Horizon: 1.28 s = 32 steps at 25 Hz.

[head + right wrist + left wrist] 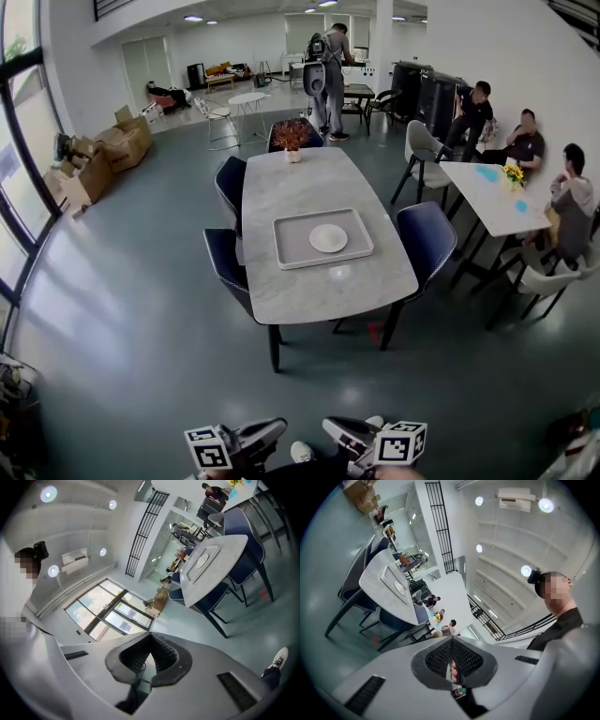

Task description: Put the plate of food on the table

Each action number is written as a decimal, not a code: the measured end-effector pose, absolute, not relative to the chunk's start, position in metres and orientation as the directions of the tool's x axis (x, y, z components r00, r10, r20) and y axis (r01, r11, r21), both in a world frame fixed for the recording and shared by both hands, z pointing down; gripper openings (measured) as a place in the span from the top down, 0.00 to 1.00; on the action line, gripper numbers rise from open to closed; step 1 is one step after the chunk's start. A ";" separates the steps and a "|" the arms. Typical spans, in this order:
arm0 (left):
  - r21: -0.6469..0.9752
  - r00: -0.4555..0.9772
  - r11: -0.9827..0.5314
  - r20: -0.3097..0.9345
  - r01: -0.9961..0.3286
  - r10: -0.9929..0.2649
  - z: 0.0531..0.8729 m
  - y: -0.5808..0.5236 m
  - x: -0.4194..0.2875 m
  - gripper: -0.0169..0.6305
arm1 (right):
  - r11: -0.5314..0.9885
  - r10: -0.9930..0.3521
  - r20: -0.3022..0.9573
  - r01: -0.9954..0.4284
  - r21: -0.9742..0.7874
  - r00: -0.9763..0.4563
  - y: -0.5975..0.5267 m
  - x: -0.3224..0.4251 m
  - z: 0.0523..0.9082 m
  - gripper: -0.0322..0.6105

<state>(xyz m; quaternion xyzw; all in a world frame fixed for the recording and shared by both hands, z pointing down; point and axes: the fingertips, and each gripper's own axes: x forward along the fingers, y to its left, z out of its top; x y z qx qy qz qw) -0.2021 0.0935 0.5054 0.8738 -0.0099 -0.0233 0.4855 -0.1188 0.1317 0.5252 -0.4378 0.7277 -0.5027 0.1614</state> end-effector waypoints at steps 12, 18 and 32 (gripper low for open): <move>0.857 1.000 -0.515 -0.029 0.024 -0.003 0.511 0.105 -0.192 0.96 | 0.105 -0.805 0.187 -0.445 -0.889 -0.564 0.145 -0.115 0.529 0.94; 0.859 0.999 -0.511 -0.037 0.031 0.000 0.509 0.105 -0.188 0.96 | 0.112 -0.799 0.187 -0.447 -0.888 -0.571 0.145 -0.113 0.529 0.94; 0.861 0.999 -0.506 -0.043 0.038 0.003 0.511 0.104 -0.187 0.96 | 0.099 -0.787 0.221 -0.472 -0.876 -0.576 0.144 -0.115 0.531 0.94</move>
